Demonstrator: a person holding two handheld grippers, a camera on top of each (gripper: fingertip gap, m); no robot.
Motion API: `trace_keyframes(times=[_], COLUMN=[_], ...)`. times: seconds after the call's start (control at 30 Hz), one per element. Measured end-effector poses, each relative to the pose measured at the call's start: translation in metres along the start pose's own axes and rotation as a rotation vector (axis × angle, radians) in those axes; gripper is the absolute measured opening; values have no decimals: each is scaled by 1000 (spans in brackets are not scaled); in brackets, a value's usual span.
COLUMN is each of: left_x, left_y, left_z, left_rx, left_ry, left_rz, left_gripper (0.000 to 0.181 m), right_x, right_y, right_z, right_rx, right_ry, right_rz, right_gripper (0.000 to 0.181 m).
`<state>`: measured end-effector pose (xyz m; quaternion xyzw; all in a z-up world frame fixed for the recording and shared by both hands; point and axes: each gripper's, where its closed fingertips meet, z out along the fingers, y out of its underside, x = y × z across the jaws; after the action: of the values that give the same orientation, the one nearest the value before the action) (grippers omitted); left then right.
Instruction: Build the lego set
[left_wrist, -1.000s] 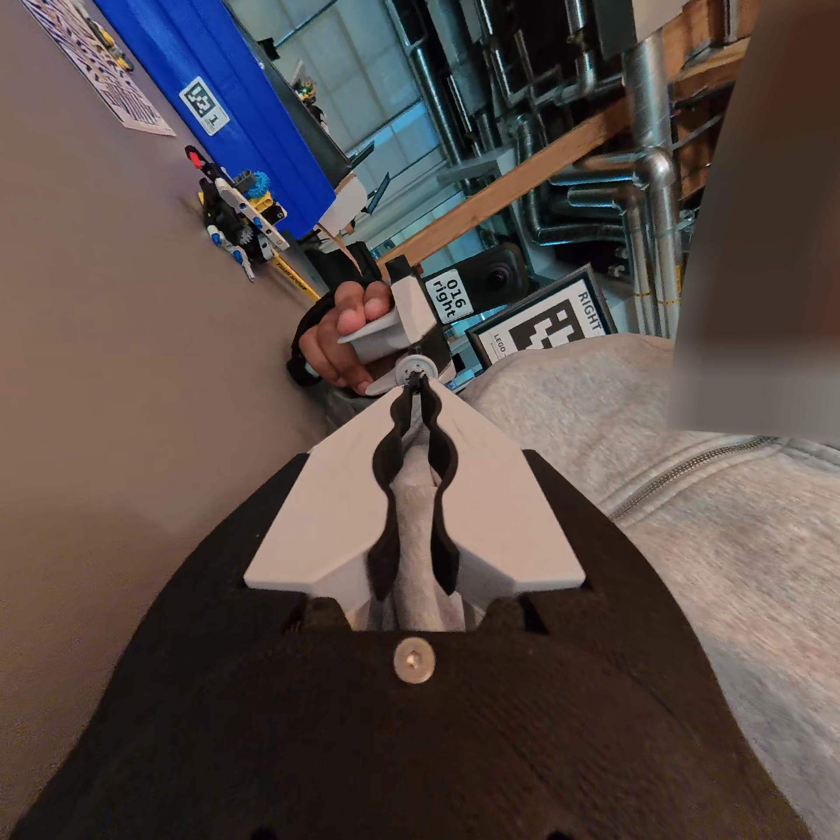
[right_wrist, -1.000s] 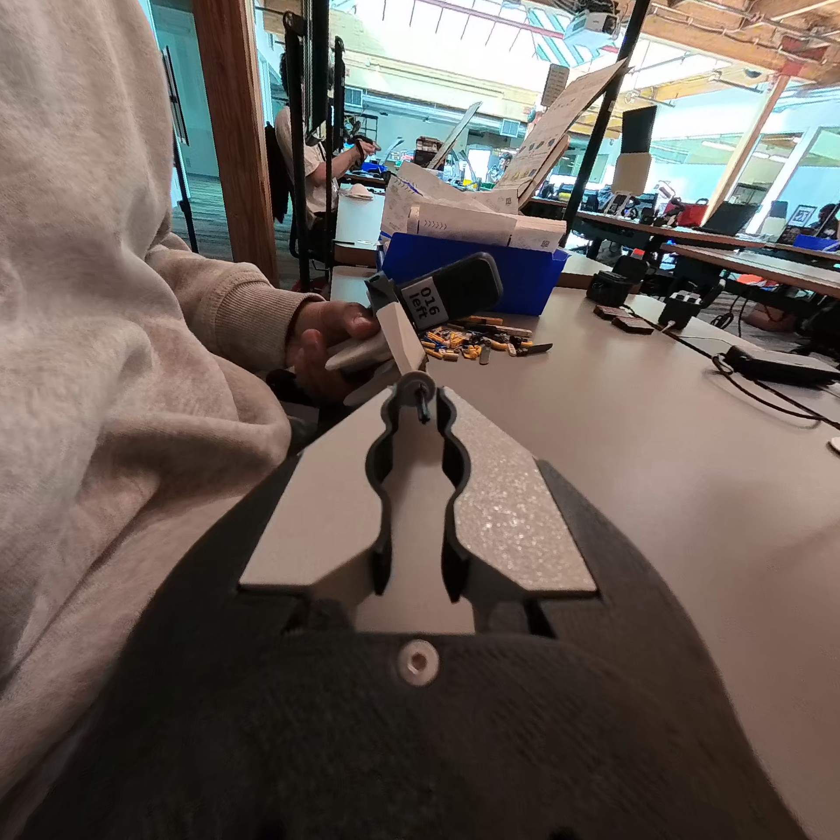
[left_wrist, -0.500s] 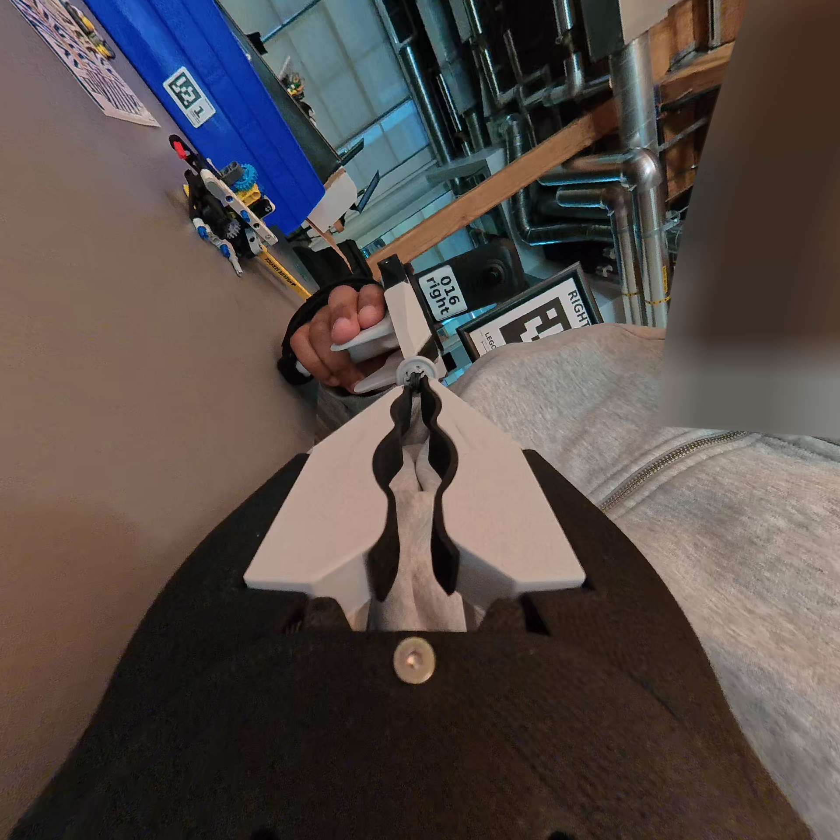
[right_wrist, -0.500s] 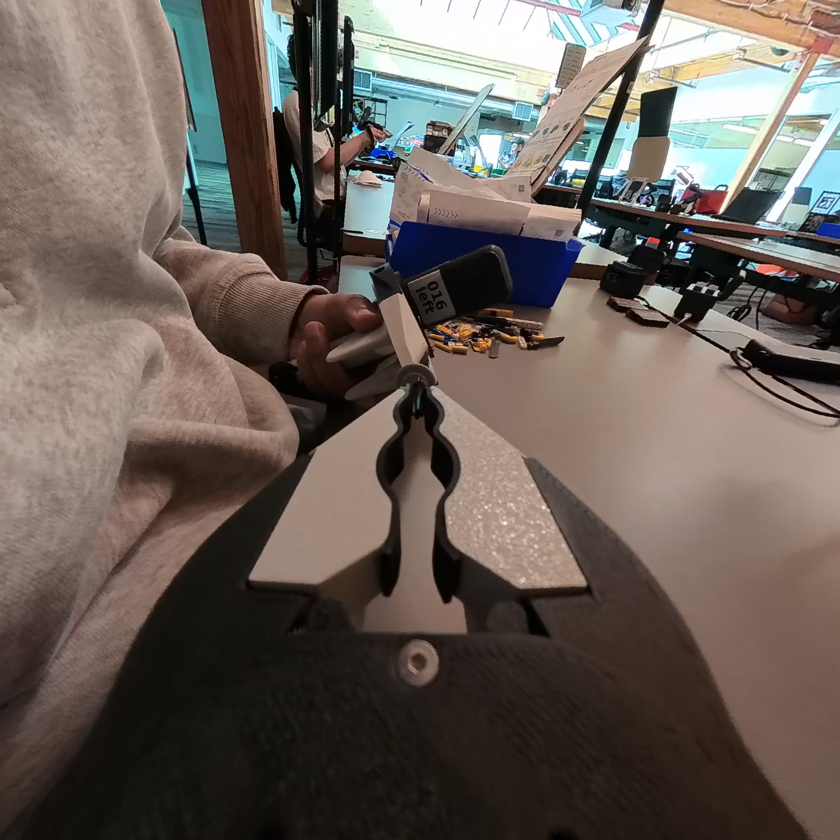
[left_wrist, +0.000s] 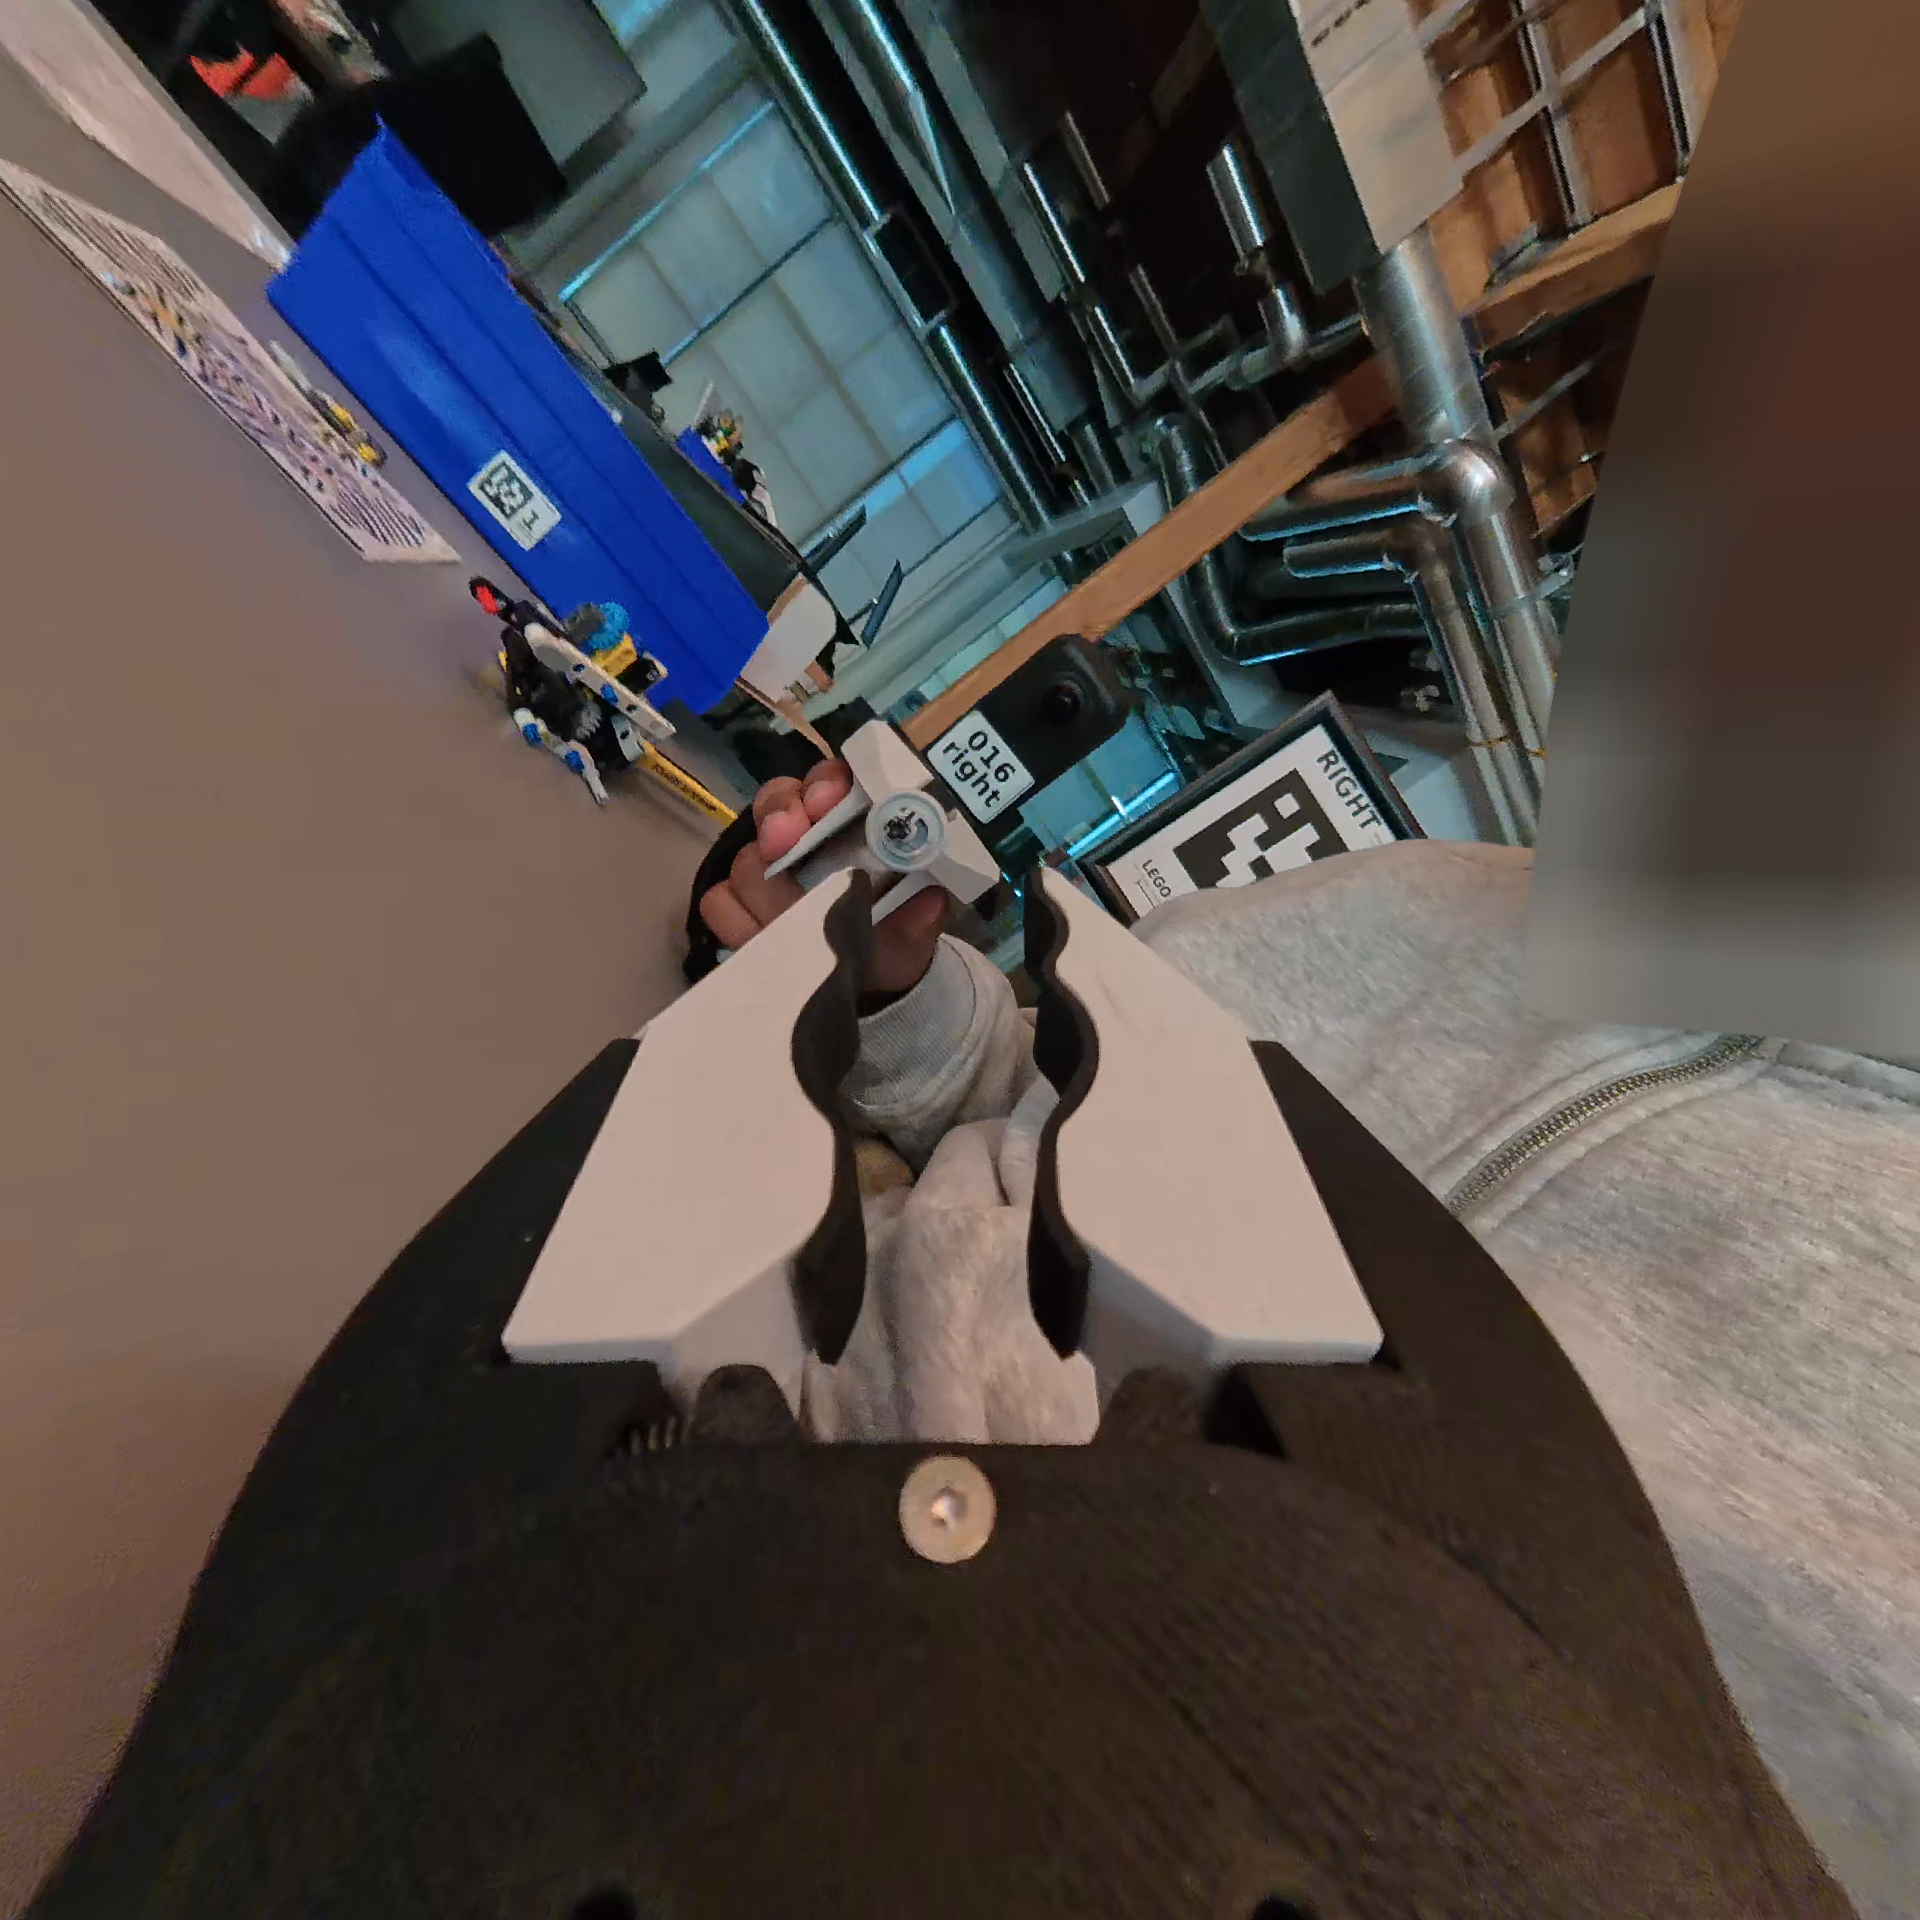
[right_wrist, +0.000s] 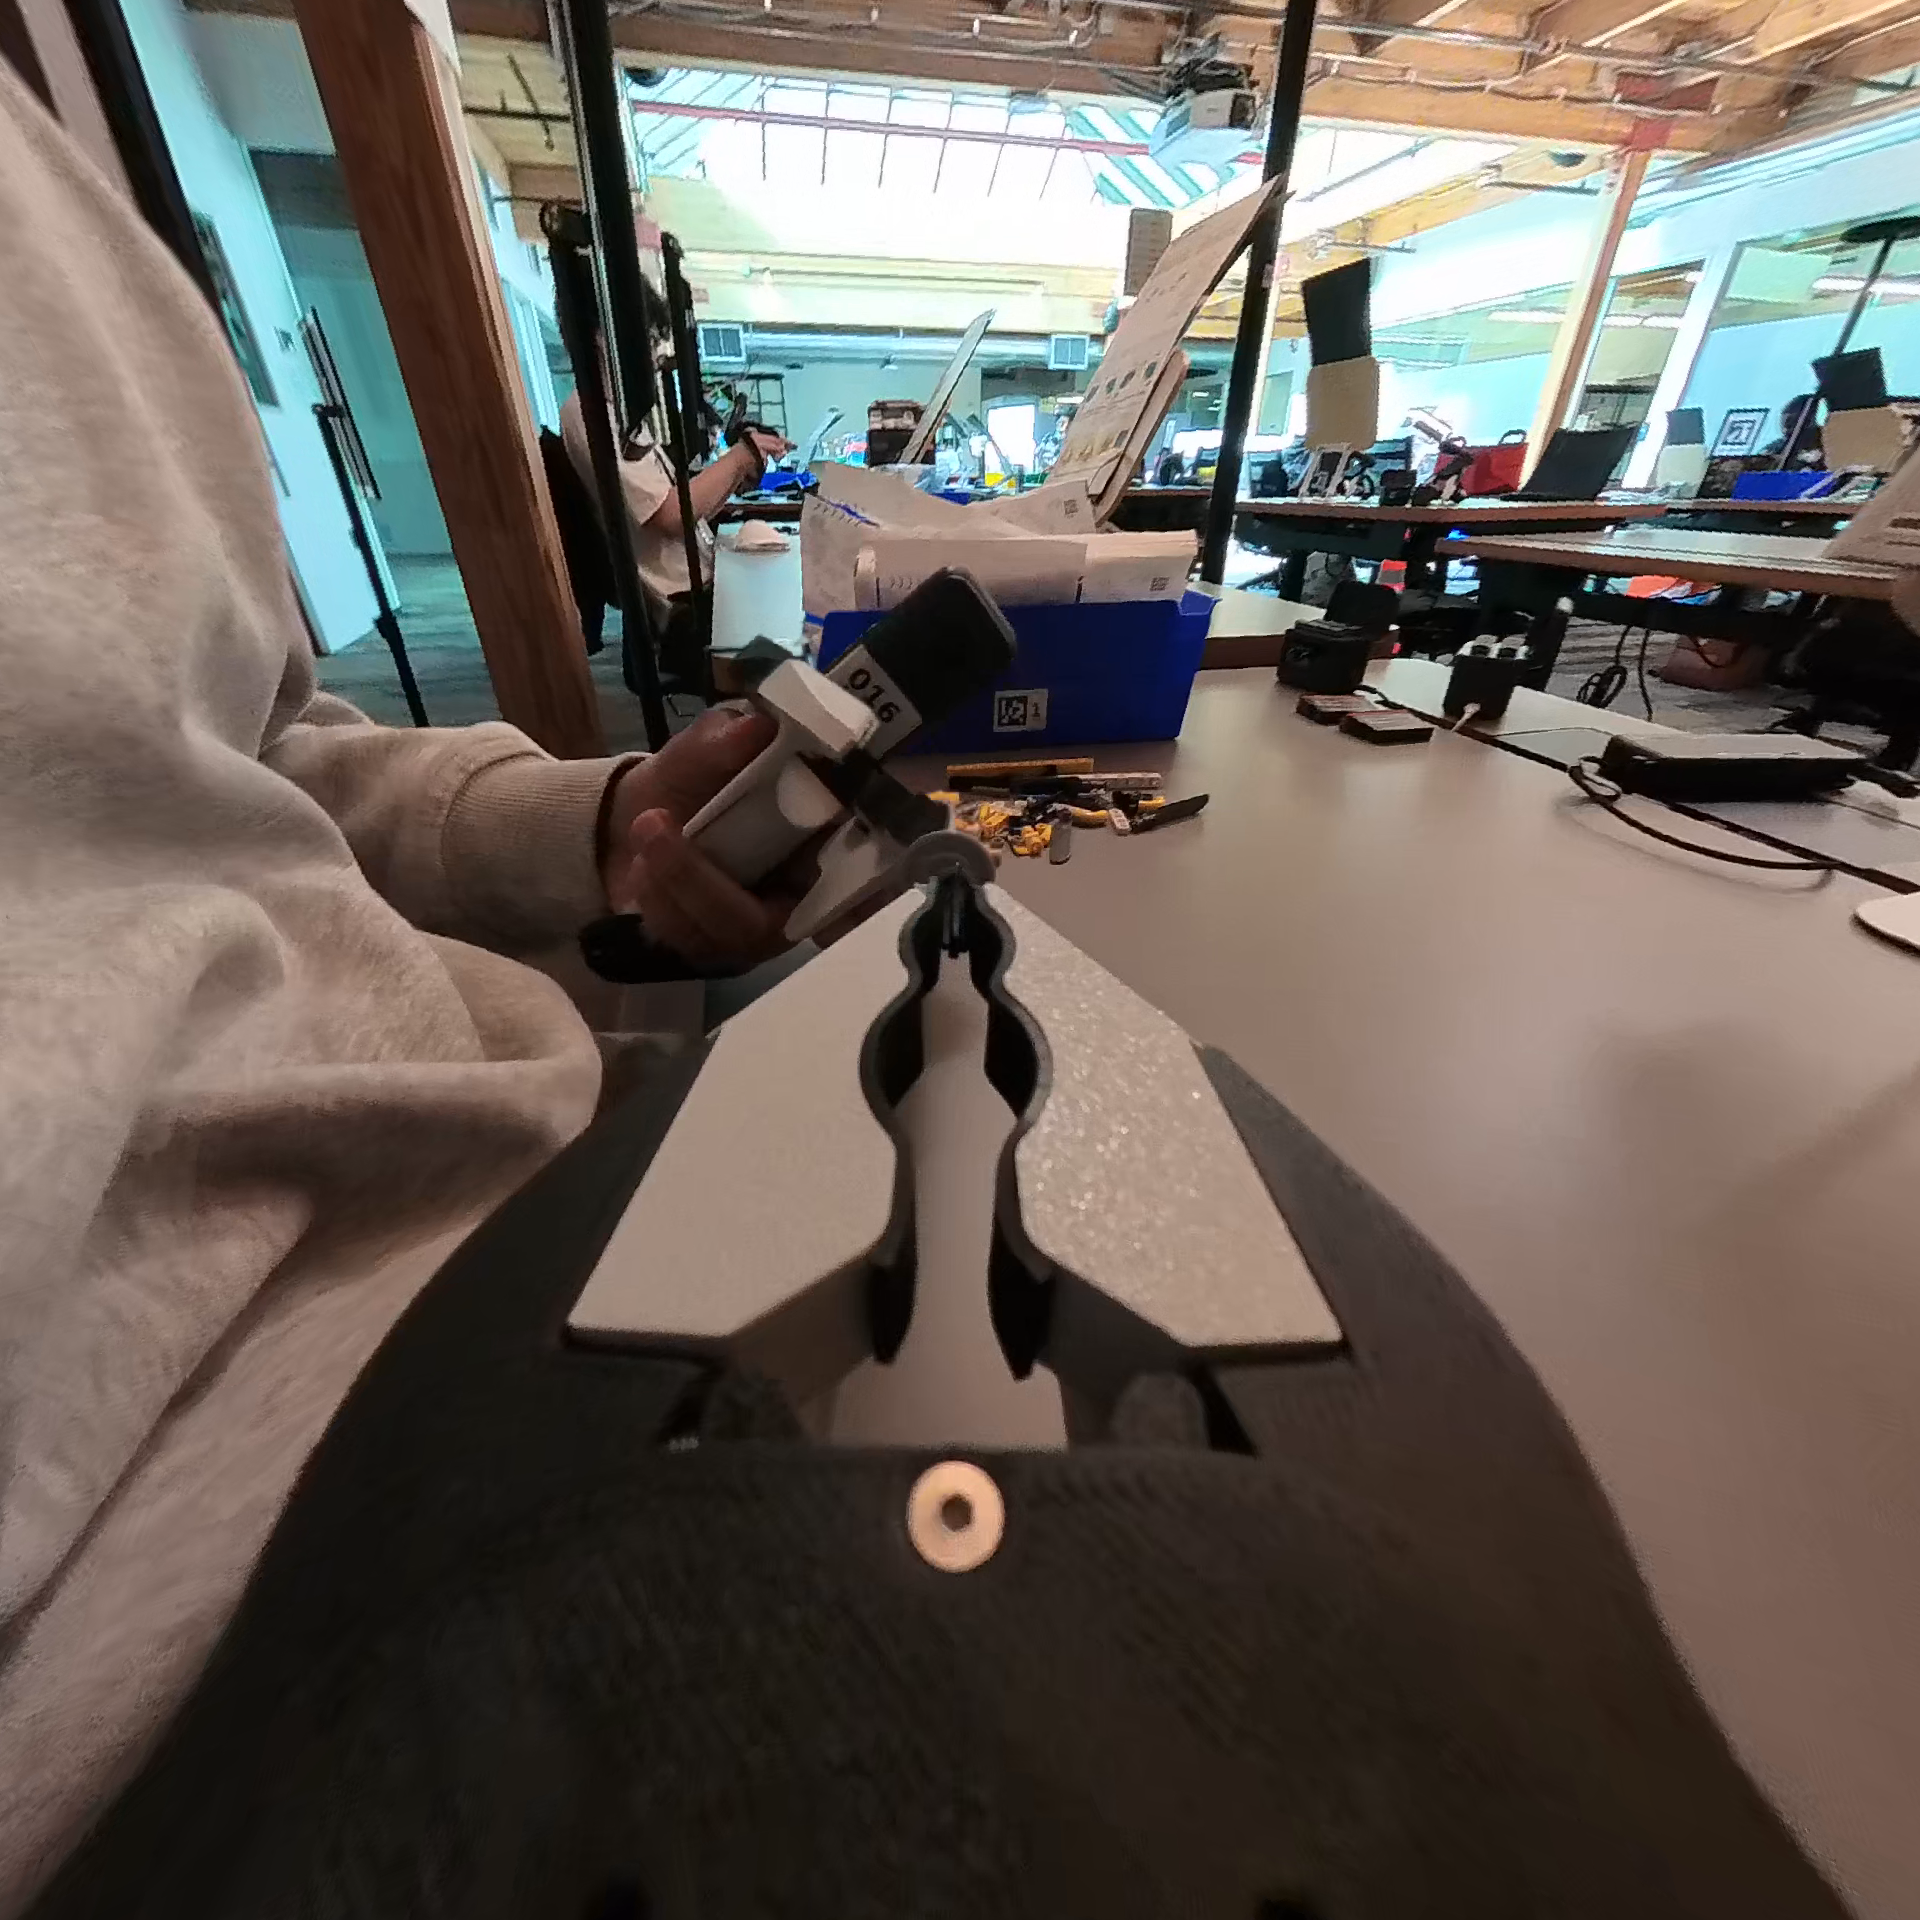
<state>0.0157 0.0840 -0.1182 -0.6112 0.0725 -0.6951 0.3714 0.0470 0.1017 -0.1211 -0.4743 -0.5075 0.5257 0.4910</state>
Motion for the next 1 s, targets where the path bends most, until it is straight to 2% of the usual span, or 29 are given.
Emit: trace_keyframes(times=[0.2,0.23,0.3,0.33,0.5,0.6,0.8,0.93,1.0], left_x=[-11,-13,-13,-15,-19,-22,-30,-31,-26], left_y=[-22,-26,-30,-31,-26,-27,-24,-47,-67], left_z=[-19,-24,-32,-35,-31,-35,-33,-53,-78], left_rx=[61,74,65,57,32,29,9,85,142], left_ry=[-156,-181,-206,-232,-307,-347,-392,-487,-553], left_rz=[139,161,201,218,322,365,385,401,431], left_gripper=[31,28,6,6,6,0,0,3,5], right_x=[11,11,11,10,8,7,8,12,13], right_y=[-2,-4,-5,-6,-16,-16,-14,-13,-11], right_z=[-3,-3,-4,-4,-7,-7,-8,-9,-9], right_rx=[13,20,29,33,88,85,79,76,69], right_ry=[50,52,50,48,43,37,38,55,61], right_rz=[6,8,12,10,8,14,35,41,41], right_gripper=[2,2,3,2,2,2,2,3,3])
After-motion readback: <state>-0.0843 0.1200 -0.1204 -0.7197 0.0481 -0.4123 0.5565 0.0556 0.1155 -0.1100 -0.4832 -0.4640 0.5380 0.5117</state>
